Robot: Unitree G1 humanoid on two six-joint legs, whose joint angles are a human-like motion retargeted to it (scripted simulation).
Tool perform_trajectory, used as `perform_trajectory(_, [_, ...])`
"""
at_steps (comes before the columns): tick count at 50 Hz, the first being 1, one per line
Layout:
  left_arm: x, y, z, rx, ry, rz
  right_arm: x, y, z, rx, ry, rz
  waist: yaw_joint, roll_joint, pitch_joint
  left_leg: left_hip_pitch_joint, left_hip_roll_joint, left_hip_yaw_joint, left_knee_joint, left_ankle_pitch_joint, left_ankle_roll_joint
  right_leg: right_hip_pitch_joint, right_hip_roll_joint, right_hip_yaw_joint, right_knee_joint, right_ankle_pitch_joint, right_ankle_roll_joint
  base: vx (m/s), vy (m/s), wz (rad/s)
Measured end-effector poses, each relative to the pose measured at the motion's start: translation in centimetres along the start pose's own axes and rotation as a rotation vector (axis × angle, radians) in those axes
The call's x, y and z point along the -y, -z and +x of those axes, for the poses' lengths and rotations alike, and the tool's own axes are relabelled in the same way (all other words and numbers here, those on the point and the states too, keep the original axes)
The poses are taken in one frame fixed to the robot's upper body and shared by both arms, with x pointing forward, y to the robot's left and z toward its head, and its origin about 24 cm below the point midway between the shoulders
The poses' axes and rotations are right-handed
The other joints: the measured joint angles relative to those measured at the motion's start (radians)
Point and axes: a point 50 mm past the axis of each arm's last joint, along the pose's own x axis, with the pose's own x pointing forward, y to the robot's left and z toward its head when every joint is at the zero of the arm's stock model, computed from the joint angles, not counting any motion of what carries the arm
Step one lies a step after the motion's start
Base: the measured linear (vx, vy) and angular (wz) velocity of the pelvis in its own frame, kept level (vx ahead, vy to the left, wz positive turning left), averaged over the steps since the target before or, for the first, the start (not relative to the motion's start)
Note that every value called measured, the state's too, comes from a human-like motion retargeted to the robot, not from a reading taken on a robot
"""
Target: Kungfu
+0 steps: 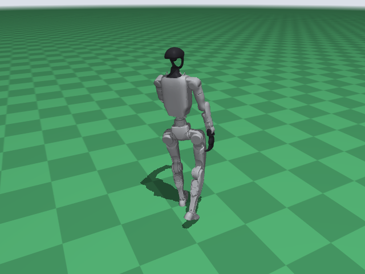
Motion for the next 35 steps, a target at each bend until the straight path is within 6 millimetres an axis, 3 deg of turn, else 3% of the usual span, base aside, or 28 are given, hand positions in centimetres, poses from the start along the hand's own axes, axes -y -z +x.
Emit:
perform_trajectory(2, [-6.4,-5.1,0.8,0.228,-0.238,0.068,0.6,6.9,0.2,-0.195,0.031,0.003,-0.06,0.004,0.023,0.072,-0.029,-0.033,-0.032,-0.013,0.002,-0.056,-0.03,0.016,-0.056,-0.039,-0.035,0.71,-0.18,1.1])
perform_trajectory(4, [-12.5,-9.5,-0.4,0.441,-0.474,0.151,1.0,13.2,-0.5,-0.35,0.029,0.013,-0.12,0.014,0.042,0.132,-0.049,-0.066,-0.049,-0.033,0.001,-0.112,-0.063,0.028,-0.124,-0.058,-0.081,0.68,-0.2,0.9])
perform_trajectory(6, [-17.9,-13.1,-3.1,0.628,-0.7,0.246,1.3,18.7,-1.8,-0.467,0.008,0.024,-0.184,0.025,0.062,0.182,-0.063,-0.098,-0.054,-0.06,0.0,-0.167,-0.08,0.059,-0.197,-0.07,-0.126,0.56,-0.19,0.68])
perform_trajectory(9, [-24.6,-17.0,-9.2,0.861,-1.014,0.437,1.2,25.8,-4.6,-0.606,-0.027,0.052,-0.273,0.029,0.099,0.252,-0.078,-0.137,-0.049,-0.106,-0.005,-0.237,-0.096,0.127,-0.317,-0.029,-0.183,0.56,-0.3,0.43])
perform_trajectory(11, [-27.5,-18.9,-13.6,0.974,-1.201,0.552,0.4,29.8,-6.9,-0.701,-0.038,0.091,-0.314,0.027,0.118,0.304,-0.08,-0.149,-0.052,-0.138,-0.009,-0.275,-0.094,0.17,-0.397,0.021,-0.23,0.49,-0.35,0.19])
perform_trajectory(13, [-29.1,-20.3,-17.6,1.067,-1.347,0.66,-0.8,33.4,-9.4,-0.808,-0.029,0.152,-0.349,0.027,0.128,0.351,-0.077,-0.152,-0.056,-0.168,-0.015,-0.31,-0.095,0.19,-0.467,0.04,-0.249,0.57,-0.47,0.09])
perform_trajectory(15, [-30.0,-21.1,-20.7,1.135,-1.449,0.754,-2.2,36.4,-12.0,-0.92,-0.007,0.237,-0.388,0.033,0.126,0.384,-0.068,-0.157,-0.055,-0.195,-0.021,-0.343,-0.099,0.176,-0.517,0.032,-0.271,0.56,-0.44,0.13])
perform_trajectory(18, [-30.7,-21.7,-24.1,1.184,-1.572,0.863,-4.7,39.3,-15.0,-1.036,0.002,0.405,-0.452,0.051,0.126,0.415,-0.053,-0.178,-0.039,-0.242,-0.022,-0.381,-0.099,0.173,-0.537,-0.026,-0.316,0.56,-0.47,0.36])
perform_trajectory(20, [-31.1,-22.1,-25.8,1.198,-1.639,0.931,-6.4,40.0,-16.0,-1.066,-0.029,0.525,-0.501,0.062,0.139,0.438,-0.043,-0.208,-0.025,-0.272,-0.022,-0.39,-0.099,0.225,-0.523,-0.047,-0.337,0.5,-0.43,0.79])
perform_trajectory(23, [-31.6,-22.1,-27.1,1.173,-1.701,1.014,-8.5,39.8,-16.1,-1.071,-0.092,0.673,-0.565,0.058,0.154,0.481,-0.029,-0.246,0.004,-0.308,-0.033,-0.357,-0.095,0.345,-0.472,-0.111,-0.301,0.56,-0.57,0.8])
perform_trajectory(25, [-32.0,-21.9,-27.8,1.138,-1.732,1.079,-8.9,39.1,-15.1,-1.007,-0.115,0.74,-0.604,0.041,0.152,0.517,-0.031,-0.273,0.023,-0.327,-0.035,-0.32,-0.108,0.35,-0.437,-0.138,-0.224,0.65,-0.76,0.83])
perform_trajectory(27, [-32.2,-21.7,-28.4,1.102,-1.769,1.142,-8.8,37.8,-13.5,-0.893,-0.144,0.798,-0.624,0.031,0.108,0.531,-0.052,-0.3,0.029,-0.326,-0.024,-0.335,-0.166,0.256,-0.412,0.001,-0.128,0.53,-0.72,0.68])
perform_trajectory(29, [-32.0,-22.3,-28.2,1.103,-1.808,1.173,-8.6,35.9,-11.7,-0.776,-0.181,0.869,-0.577,0.054,0.058,0.507,-0.039,-0.283,0.028,-0.3,-0.019,-0.42,-0.167,0.272,-0.317,0.042,-0.075,0.45,-0.71,0.12])
perform_trajectory(30, [-32.0,-22.7,-28.2,1.112,-1.832,1.177,-8.3,34.6,-10.5,-0.714,-0.191,0.902,-0.553,0.067,0.046,0.493,-0.025,-0.273,0.029,-0.282,-0.019,-0.456,-0.149,0.289,-0.271,0.04,-0.073,0.35,-0.45,0.41])
perform_trajectory(32, [-32.3,-22.6,-27.9,1.089,-1.86,1.158,-5.6,31.6,-7.9,-0.563,-0.137,0.91,-0.571,0.076,0.062,0.496,0.006,-0.279,0.017,-0.223,-0.021,-0.456,-0.159,0.211,-0.192,-0.004,-0.112,0.46,-0.38,1.1])
perform_trajectory(35, [-32.7,-22.2,-27.5,1.053,-1.88,1.077,-0.1,25.9,-4.5,-0.267,-0.017,0.87,-0.617,0.103,0.086,0.456,0.077,-0.308,0.03,-0.15,-0.039,-0.441,-0.208,0.095,-0.089,-0.067,-0.157,0.44,-0.37,1.84])
